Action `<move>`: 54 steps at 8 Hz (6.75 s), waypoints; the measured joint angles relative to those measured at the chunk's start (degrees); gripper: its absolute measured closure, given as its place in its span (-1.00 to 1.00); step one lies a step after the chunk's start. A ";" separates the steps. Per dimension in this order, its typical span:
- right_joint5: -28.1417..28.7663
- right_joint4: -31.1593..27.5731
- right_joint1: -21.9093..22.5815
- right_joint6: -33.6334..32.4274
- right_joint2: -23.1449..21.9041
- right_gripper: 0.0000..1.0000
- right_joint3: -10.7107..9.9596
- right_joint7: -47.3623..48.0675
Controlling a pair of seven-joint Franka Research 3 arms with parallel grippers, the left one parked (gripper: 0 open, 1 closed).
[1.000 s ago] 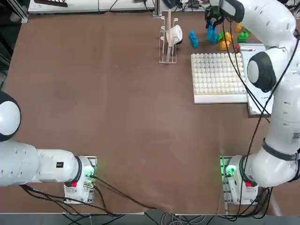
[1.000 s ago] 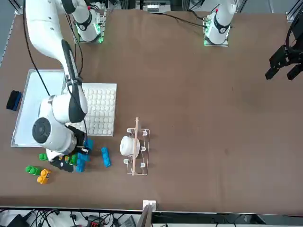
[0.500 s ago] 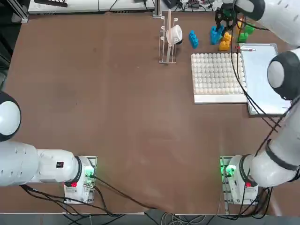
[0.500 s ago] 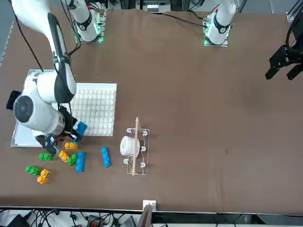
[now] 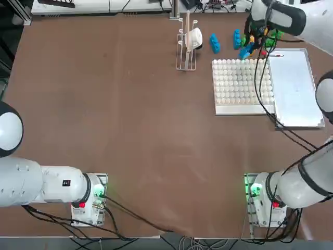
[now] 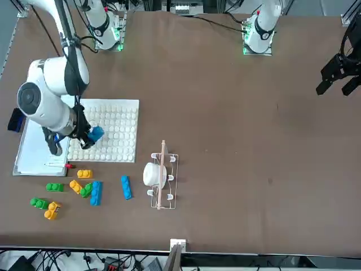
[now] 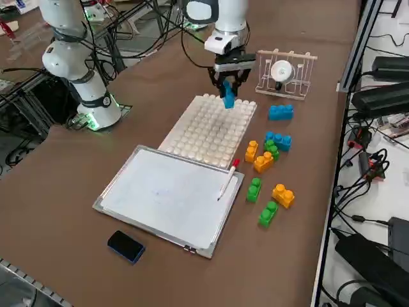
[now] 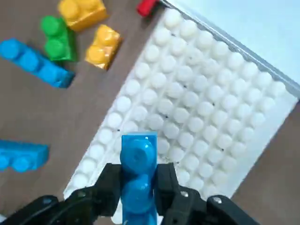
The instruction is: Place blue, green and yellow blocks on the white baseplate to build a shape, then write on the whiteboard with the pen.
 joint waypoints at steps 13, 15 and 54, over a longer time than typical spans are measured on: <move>-5.48 -28.12 4.08 13.01 -15.19 0.20 0.61 35.70; -6.15 -31.61 4.65 17.01 -15.18 0.20 1.05 35.97; -10.21 -40.69 2.83 29.57 -13.57 0.20 0.88 41.96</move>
